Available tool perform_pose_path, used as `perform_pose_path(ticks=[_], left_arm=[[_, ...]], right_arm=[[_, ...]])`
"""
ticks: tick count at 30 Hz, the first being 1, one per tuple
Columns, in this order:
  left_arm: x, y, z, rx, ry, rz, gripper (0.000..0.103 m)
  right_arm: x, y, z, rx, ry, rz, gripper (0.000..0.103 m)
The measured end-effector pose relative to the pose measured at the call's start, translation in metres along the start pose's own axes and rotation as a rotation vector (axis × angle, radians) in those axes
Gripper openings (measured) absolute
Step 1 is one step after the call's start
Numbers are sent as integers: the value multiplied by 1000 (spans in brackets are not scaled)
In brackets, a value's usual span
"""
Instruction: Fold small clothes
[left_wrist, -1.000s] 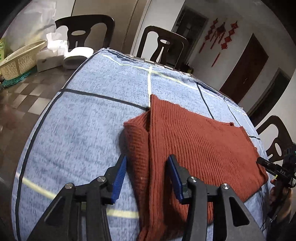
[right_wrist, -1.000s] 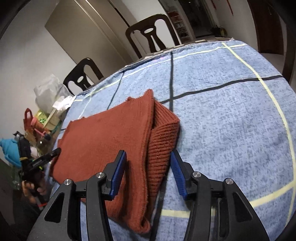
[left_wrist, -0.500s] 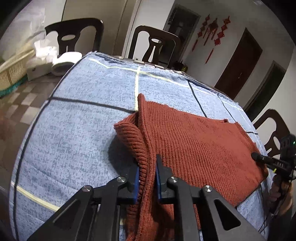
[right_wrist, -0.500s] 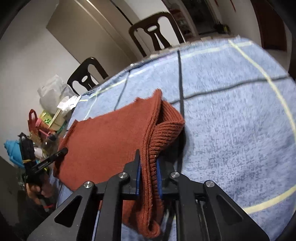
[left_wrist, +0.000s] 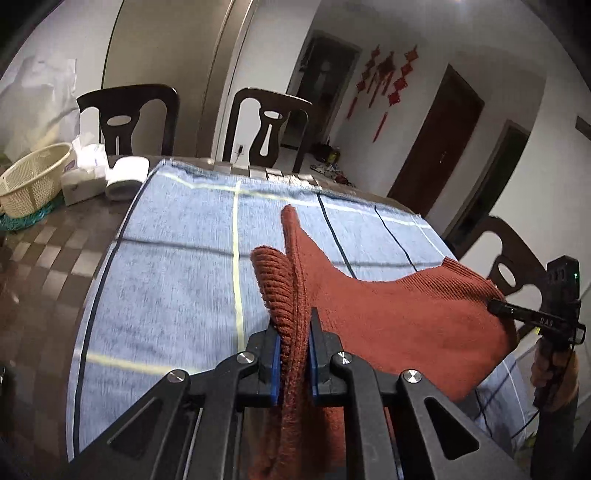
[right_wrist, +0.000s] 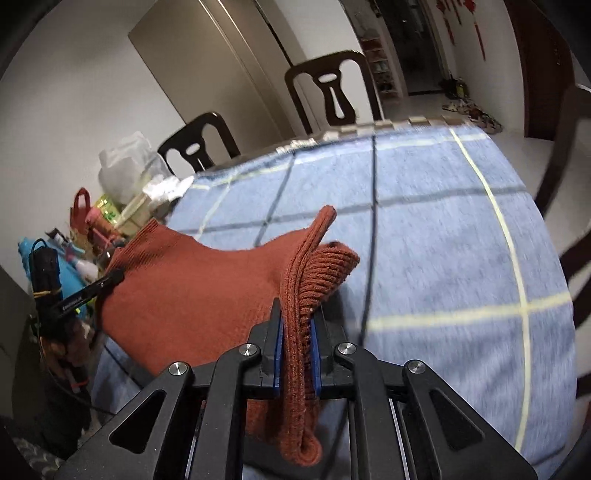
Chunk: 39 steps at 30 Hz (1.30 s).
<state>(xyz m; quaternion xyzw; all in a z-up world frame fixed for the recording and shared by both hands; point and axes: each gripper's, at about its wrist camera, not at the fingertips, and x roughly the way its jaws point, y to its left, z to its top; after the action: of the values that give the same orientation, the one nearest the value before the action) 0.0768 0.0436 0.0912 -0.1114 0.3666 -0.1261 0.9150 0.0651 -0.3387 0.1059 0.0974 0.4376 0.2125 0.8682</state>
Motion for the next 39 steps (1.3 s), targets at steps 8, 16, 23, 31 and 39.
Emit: perform_pose_path(ticks=[8, 16, 23, 31, 39], left_arm=[[32, 26, -76, -51, 110, 38, 15], [7, 17, -72, -37, 69, 37, 25], [24, 22, -84, -41, 116, 63, 38], [29, 20, -77, -61, 92, 80, 39], [32, 16, -80, -49, 91, 96, 39]], right_arm=[[28, -40, -48, 120, 61, -48, 24], [-16, 23, -56, -90, -52, -139, 25], [43, 45, -74, -203, 52, -160, 25], [48, 78, -59, -260, -3, -144, 25], [93, 110, -60, -349, 48, -127, 25]])
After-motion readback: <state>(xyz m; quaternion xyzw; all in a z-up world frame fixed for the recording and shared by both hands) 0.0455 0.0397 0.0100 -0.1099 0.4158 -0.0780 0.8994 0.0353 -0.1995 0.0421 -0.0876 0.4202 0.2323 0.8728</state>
